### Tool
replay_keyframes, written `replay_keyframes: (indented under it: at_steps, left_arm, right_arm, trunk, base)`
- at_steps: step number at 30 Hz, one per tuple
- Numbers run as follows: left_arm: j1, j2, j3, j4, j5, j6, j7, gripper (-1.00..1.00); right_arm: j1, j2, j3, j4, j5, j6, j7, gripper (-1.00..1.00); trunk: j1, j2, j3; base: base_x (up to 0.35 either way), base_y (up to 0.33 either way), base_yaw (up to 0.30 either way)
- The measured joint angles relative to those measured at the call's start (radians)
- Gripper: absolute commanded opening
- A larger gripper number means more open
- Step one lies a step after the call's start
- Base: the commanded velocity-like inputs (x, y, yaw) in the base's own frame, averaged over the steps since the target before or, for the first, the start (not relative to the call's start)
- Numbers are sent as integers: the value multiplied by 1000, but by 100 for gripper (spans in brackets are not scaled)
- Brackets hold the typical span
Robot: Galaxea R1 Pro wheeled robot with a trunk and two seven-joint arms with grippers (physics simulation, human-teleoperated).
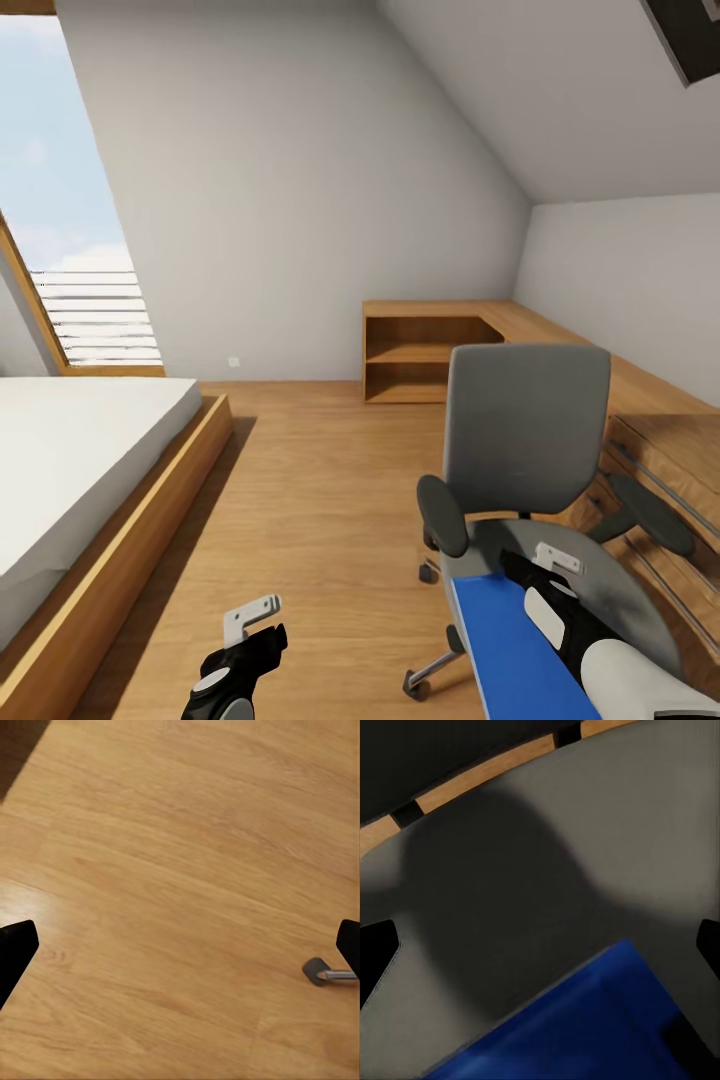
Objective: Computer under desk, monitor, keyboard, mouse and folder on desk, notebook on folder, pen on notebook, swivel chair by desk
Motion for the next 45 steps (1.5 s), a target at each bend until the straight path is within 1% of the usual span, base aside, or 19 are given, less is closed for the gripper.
replay_keyframes:
  at_steps: [7, 19, 24, 29, 31, 32, 33, 34, 38, 40, 42, 43, 44, 45]
  left_arm:
    - [0, 0, 0, 0, 0, 0, 0, 100]
    - [0, 0, 0, 0, 0, 0, 0, 100]
    - [0, 0, 0, 0, 0, 0, 0, 100]
    - [0, 0, 0, 0, 0, 0, 0, 100]
    - [0, 0, 0, 0, 0, 0, 0, 100]
    - [0, 0, 0, 0, 0, 0, 0, 100]
    - [0, 0, 0, 0, 0, 0, 0, 100]
    - [0, 0, 0, 0, 0, 0, 0, 100]
    - [0, 0, 0, 0, 0, 0, 0, 100]
    - [0, 0, 0, 0, 0, 0, 0, 100]
    - [0, 0, 0, 0, 0, 0, 0, 100]
    - [0, 0, 0, 0, 0, 0, 0, 100]
    - [0, 0, 0, 0, 0, 0, 0, 100]
    - [0, 0, 0, 0, 0, 0, 0, 100]
  right_arm:
    - [0, 0, 0, 0, 0, 0, 0, 100]
    - [0, -1, -1, -1, 0, -1, 1, 100]
    - [1, -3, -1, -33, 0, -9, 0, 100]
    - [3, -12, -2, -118, 0, -5, -2, 100]
    - [4, -25, -3, -146, -1, 2, -2, 100]
    - [4, -35, -3, -165, -2, 16, -2, 100]
    - [5, -40, -3, -176, -4, 26, -2, 100]
    - [6, -48, -3, -203, -6, 52, -1, 100]
    - [23, -64, -5, -304, -10, 140, 0, 100]
    - [69, -74, -7, -404, -11, 203, -6, 100]
    - [99, -76, -7, -462, -11, 226, -17, 100]
    - [127, -76, -8, -520, -13, 246, -37, 100]
    - [143, -76, -8, -551, -14, 255, -51, 100]
    - [172, -75, -8, -608, -19, 273, -85, 100]
  trunk:
    - [-27, 49, 22]
    - [-27, 49, 22]
    - [-27, 49, 22]
    - [-27, 49, 22]
    - [-27, 49, 22]
    - [-27, 49, 22]
    - [-27, 49, 22]
    - [-27, 49, 22]
    - [-27, 49, 22]
    - [-27, 49, 22]
    - [-27, 49, 22]
    - [-27, 49, 22]
    - [-27, 49, 22]
    - [-27, 49, 22]
  base:
    - [0, 0, 0]
    - [0, 0, 0]
    - [0, 0, 0]
    - [0, 0, 0]
    - [0, 0, 0]
    - [0, 0, 0]
    - [0, 0, 0]
    - [0, 0, 0]
    - [0, 0, 0]
    - [0, 0, 0]
    - [0, 0, 0]
    - [0, 0, 0]
    - [0, 0, 0]
    - [0, 0, 0]
